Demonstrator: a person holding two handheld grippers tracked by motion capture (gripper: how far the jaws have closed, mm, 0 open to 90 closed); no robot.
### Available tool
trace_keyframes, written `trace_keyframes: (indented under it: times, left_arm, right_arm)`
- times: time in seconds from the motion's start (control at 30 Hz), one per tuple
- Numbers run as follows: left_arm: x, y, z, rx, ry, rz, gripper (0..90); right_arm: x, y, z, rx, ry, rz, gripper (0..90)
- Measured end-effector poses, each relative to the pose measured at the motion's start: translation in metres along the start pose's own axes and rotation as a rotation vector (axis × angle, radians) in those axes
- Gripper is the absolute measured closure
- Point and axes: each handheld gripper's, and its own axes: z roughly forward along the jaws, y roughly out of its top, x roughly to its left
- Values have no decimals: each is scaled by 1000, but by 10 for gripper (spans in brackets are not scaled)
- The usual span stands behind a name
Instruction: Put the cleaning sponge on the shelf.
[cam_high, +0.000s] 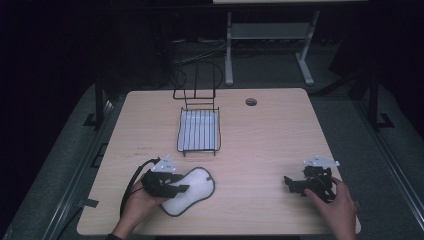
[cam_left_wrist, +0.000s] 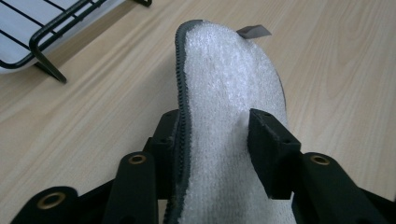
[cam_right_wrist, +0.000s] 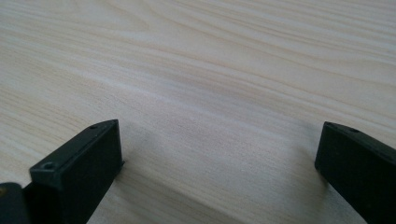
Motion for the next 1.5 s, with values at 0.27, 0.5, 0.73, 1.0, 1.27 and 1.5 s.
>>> trace_keyframes:
  times: [0.27,0.5,0.73,1.0,1.27,1.5]
  left_arm:
    - [-1,3,-9,-52,-31,-10,694]
    - [0,5,-14,-83,-66,-36,748]
    - [-1,6,-18,-105,-99,-50,788]
    - [-2,8,-21,-122,-114,-53,809]
    - [-1,11,-23,-133,-99,-63,808]
    - [-1,17,-26,-148,-109,-62,807]
  right_arm:
    - [0,0,0,0,0,0,2]
    - [0,0,0,0,0,0,2]
    - [0,0,0,0,0,0,2]
    - [0,0,0,0,0,0,2]
    - [0,0,0,0,0,-1,2]
    - [0,0,0,0,0,0,2]
